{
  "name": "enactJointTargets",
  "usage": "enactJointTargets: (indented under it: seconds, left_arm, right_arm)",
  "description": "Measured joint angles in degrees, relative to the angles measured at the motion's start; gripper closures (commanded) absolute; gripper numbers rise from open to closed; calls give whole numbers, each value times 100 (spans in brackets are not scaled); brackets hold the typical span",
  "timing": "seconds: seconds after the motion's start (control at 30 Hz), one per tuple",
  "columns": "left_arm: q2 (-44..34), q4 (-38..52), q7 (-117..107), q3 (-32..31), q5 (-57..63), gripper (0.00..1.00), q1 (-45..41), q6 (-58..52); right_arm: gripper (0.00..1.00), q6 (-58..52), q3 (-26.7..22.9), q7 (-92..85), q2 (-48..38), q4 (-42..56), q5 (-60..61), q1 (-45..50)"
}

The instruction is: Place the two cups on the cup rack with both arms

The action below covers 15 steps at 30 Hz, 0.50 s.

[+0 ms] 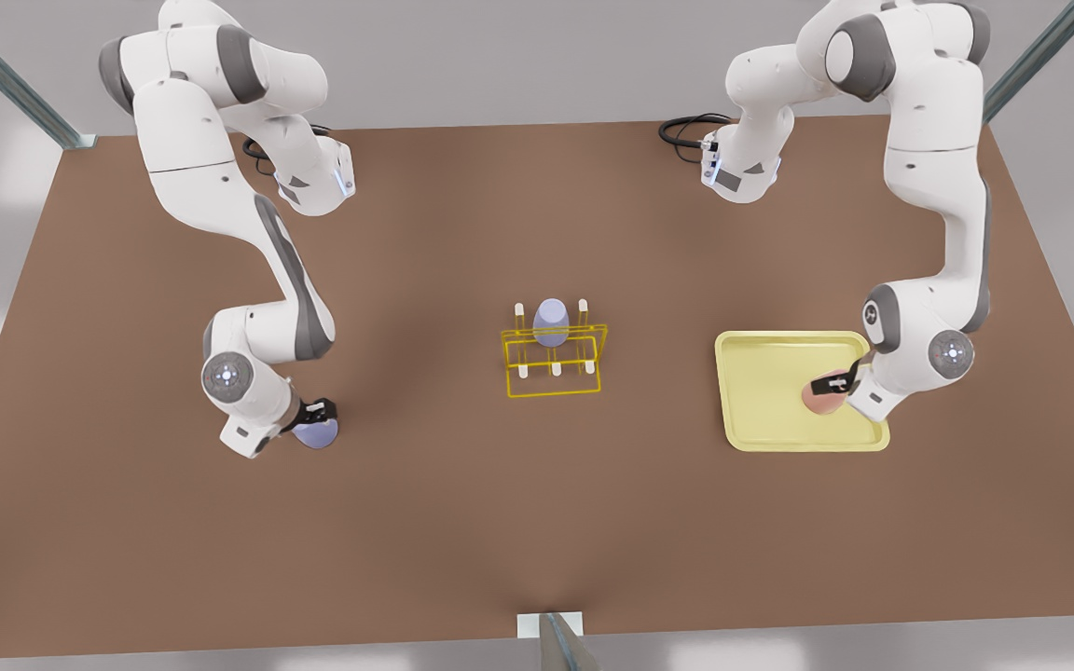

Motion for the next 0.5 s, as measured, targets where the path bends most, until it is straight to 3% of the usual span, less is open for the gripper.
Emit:
enactJointTargets:
  seconds: [0.2, 0.27, 0.5]
  left_arm:
    - [233, -117, 102, 65, 3, 0, 18, 296]
    - [242, -114, 119, 72, 21, 17, 0, 350]
    - [186, -123, 146, 86, 32, 17, -4, 427]
  right_arm:
    - [0, 332, -18, 8, 96, -270, -18, -26]
    - [0, 427, -21, 11, 155, -307, -20, -37]
    - [0, 663, -19, 20, 347, -356, -23, -32]
